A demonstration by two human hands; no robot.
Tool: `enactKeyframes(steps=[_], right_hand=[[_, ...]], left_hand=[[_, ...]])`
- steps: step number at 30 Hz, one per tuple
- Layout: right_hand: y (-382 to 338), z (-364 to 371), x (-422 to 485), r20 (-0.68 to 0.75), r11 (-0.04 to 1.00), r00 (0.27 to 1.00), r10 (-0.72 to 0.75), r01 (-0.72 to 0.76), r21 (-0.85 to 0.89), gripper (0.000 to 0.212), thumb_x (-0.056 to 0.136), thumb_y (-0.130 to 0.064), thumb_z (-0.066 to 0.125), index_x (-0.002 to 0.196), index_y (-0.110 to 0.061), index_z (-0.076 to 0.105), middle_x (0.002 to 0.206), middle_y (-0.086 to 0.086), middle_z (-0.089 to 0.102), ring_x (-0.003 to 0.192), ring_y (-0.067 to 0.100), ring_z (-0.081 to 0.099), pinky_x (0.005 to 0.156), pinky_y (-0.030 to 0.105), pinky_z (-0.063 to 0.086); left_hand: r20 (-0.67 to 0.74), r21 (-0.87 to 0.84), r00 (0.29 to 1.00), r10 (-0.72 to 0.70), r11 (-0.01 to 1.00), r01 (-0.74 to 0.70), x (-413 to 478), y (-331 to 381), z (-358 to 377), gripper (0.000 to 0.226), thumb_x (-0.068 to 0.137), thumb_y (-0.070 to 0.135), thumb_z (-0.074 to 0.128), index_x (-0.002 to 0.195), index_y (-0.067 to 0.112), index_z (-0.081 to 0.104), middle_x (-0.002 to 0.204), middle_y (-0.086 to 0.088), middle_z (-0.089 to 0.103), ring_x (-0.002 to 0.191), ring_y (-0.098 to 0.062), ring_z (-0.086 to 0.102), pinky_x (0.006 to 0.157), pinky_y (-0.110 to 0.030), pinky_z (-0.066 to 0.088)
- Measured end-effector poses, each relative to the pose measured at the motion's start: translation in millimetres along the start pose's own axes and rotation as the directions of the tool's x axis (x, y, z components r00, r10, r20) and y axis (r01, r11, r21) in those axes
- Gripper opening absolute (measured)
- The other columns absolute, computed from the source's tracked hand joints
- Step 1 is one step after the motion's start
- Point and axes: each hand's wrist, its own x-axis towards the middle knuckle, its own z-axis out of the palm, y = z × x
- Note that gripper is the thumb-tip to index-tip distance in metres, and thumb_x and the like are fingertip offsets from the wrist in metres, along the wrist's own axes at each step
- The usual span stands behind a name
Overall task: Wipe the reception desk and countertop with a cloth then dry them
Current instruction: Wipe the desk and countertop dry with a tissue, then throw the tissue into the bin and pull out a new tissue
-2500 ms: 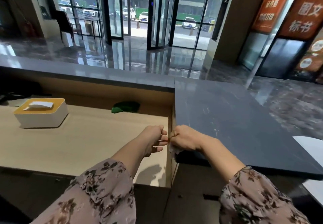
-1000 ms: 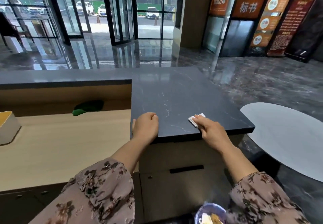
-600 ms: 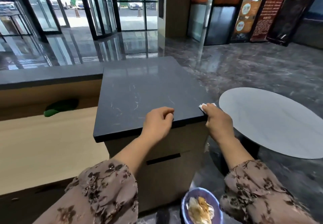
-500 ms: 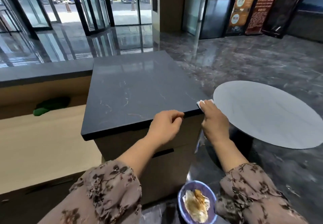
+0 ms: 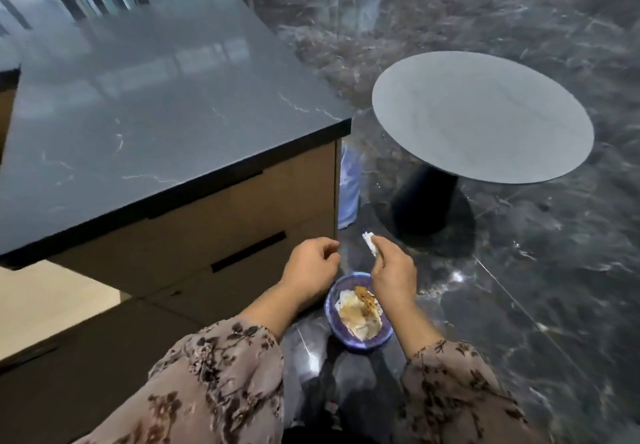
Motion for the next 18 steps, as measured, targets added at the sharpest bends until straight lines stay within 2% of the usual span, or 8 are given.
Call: enactKeyframes(steps=[4,8,10,12,15,18], right_hand=[[48,29,-5,0.003,0.929,0.936,0.353,-0.351,0.114,0.037,0.091,-0.001,0.046,0.118,-0.012,0.068,0.115,0.011,0.068,0.106,0.03,0.062,0.088,0.032,0.046],[97,66,-5,0.053,0.75,0.778,0.626,-0.619,0.232,0.033,0.093,-0.003,0.044,0.112,-0.01,0.07,0.114,0.015,0.068,0.104,0.032,0.06,0.092,0.033,0.046],[116,84,-4,0.078,0.684,0.721,0.688,-0.681,0.261,0.032,0.095,-0.004,0.043,0.113,-0.006,0.069,0.116,0.018,0.066,0.107,0.034,0.059,0.095,0.034,0.044],[133,102,0,0.107,0.649,0.696,0.71,-0.706,0.284,0.031,0.099,-0.008,0.041,0.115,-0.002,0.066,0.119,0.019,0.064,0.11,0.034,0.057,0.096,0.033,0.041],[155,127,4,0.137,0.608,0.658,0.741,-0.743,0.281,0.039,0.104,-0.018,0.032,0.116,0.006,0.061,0.12,0.021,0.061,0.114,0.034,0.054,0.094,0.031,0.038],[175,142,6,0.14,0.543,0.615,0.776,-0.764,0.348,0.041,0.105,-0.013,0.028,0.12,0.013,0.056,0.123,0.024,0.058,0.117,0.036,0.051,0.086,0.027,0.033]], left_hand=[[0.074,-0.035,0.994,-0.08,0.996,0.082,13,-25,34,0.024,0.092,0.013,0.057,0.112,0.009,0.069,0.107,-0.004,0.07,0.105,-0.019,0.063,0.088,-0.022,0.044],[0.146,-0.036,0.982,-0.119,0.991,0.125,33,-62,66,0.015,0.091,0.012,0.057,0.092,0.014,0.072,0.087,0.002,0.068,0.088,-0.015,0.063,0.082,-0.026,0.048],[0.178,-0.027,0.975,-0.135,0.989,0.142,45,-84,83,0.018,0.091,0.012,0.057,0.078,0.019,0.068,0.08,0.003,0.067,0.078,-0.013,0.059,0.078,-0.027,0.048],[0.195,-0.036,0.969,-0.155,0.986,0.165,59,-103,99,0.021,0.091,0.012,0.058,0.073,0.019,0.066,0.078,0.001,0.067,0.075,-0.012,0.058,0.075,-0.026,0.048],[0.193,-0.053,0.964,-0.182,0.979,0.195,77,-132,125,0.019,0.091,0.013,0.059,0.075,0.012,0.07,0.079,-0.002,0.068,0.073,-0.013,0.057,0.073,-0.026,0.047],[0.197,-0.049,0.962,-0.188,0.978,0.201,86,-154,141,0.017,0.09,0.011,0.059,0.079,0.004,0.07,0.076,-0.003,0.065,0.071,-0.013,0.054,0.072,-0.028,0.047]])
